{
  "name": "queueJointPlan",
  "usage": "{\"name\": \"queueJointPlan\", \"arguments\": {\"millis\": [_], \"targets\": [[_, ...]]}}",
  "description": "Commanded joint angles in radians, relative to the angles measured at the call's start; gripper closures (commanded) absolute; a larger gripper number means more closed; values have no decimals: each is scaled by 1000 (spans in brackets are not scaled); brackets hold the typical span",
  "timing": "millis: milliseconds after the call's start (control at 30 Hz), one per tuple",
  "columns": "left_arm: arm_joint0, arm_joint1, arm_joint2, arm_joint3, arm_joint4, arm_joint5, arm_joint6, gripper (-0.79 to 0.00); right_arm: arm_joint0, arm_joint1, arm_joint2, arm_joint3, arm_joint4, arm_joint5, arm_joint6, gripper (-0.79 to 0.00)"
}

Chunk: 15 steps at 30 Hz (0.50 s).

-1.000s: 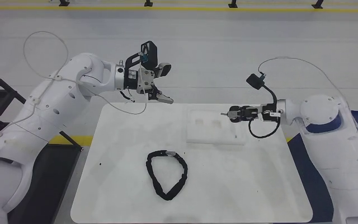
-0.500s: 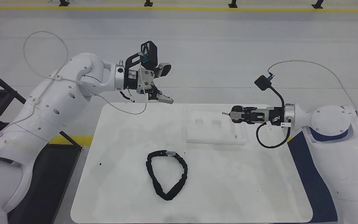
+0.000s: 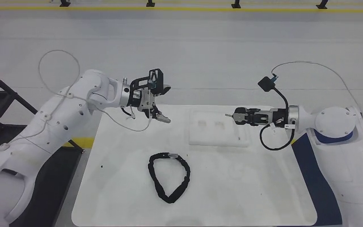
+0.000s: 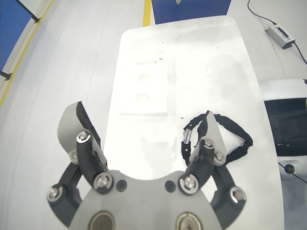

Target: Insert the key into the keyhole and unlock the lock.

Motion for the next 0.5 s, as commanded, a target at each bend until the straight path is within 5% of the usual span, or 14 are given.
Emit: {"name": "queueJointPlan", "arguments": {"millis": [0, 233, 467], "targets": [[55, 6, -3, 2, 44, 0, 76, -785, 0, 0, 0, 0, 0, 0, 0, 0], [179, 9, 17, 5, 264, 0, 260, -785, 0, 0, 0, 0, 0, 0, 0, 0], [200, -11, 60, 68, 387, 0, 349, -785, 0, 0, 0, 0, 0, 0, 0, 0]]}}
